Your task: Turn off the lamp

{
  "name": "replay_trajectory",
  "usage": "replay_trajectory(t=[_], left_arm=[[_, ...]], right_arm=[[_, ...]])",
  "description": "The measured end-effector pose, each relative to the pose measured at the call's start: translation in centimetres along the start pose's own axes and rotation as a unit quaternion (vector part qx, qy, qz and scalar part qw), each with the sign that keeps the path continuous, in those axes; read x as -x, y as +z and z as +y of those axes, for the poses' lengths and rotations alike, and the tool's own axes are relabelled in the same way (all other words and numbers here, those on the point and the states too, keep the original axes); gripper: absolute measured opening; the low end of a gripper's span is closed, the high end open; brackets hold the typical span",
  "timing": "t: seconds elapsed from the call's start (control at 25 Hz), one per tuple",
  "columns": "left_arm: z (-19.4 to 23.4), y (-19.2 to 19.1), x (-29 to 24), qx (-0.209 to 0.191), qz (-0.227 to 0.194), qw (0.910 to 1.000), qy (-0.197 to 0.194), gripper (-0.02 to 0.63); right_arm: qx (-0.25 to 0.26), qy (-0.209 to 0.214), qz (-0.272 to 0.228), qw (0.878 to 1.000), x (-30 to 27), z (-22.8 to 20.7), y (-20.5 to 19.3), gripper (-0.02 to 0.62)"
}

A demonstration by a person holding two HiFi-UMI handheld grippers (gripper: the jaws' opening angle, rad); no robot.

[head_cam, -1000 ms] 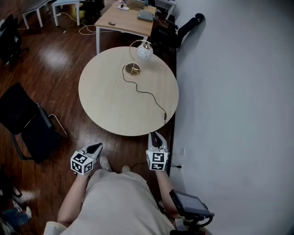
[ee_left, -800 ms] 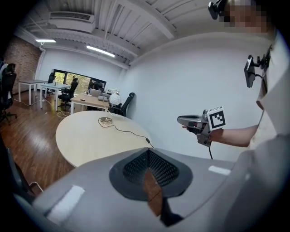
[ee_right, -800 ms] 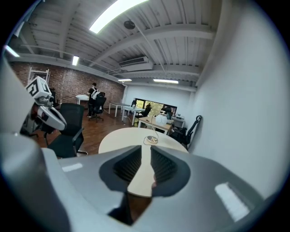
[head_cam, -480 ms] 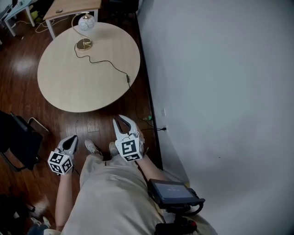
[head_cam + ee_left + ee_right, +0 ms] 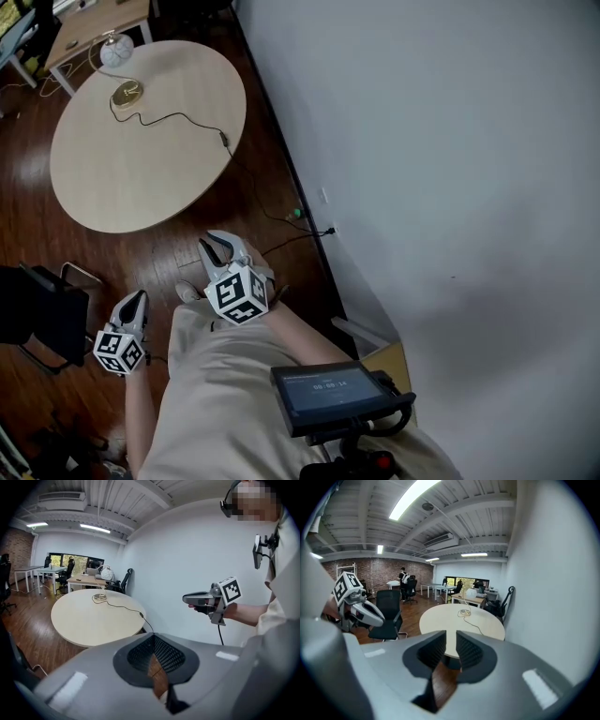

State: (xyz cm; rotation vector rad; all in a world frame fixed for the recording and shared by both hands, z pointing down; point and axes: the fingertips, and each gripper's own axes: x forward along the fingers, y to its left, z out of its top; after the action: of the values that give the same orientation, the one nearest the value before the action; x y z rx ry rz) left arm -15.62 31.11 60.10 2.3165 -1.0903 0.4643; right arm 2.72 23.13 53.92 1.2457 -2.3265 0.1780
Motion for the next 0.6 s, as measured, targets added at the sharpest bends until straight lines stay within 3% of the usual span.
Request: replay_trajectory(t=[0.36,0.6], left_arm=[[0.3,0.3,-0.8,-0.006,-0.004,1.0000,-0.004,0.000],[1.7,2.7,-0.9,-0.021,-0.004,0.9995,-0.022,0.000]], right_arm=[[0.013,0.010,-0.009,1.000,-1.1,0.8,1.7,0.067],[-0.018,0.012,0.002,1.000,-1.8,0.8,2.6,0.066]])
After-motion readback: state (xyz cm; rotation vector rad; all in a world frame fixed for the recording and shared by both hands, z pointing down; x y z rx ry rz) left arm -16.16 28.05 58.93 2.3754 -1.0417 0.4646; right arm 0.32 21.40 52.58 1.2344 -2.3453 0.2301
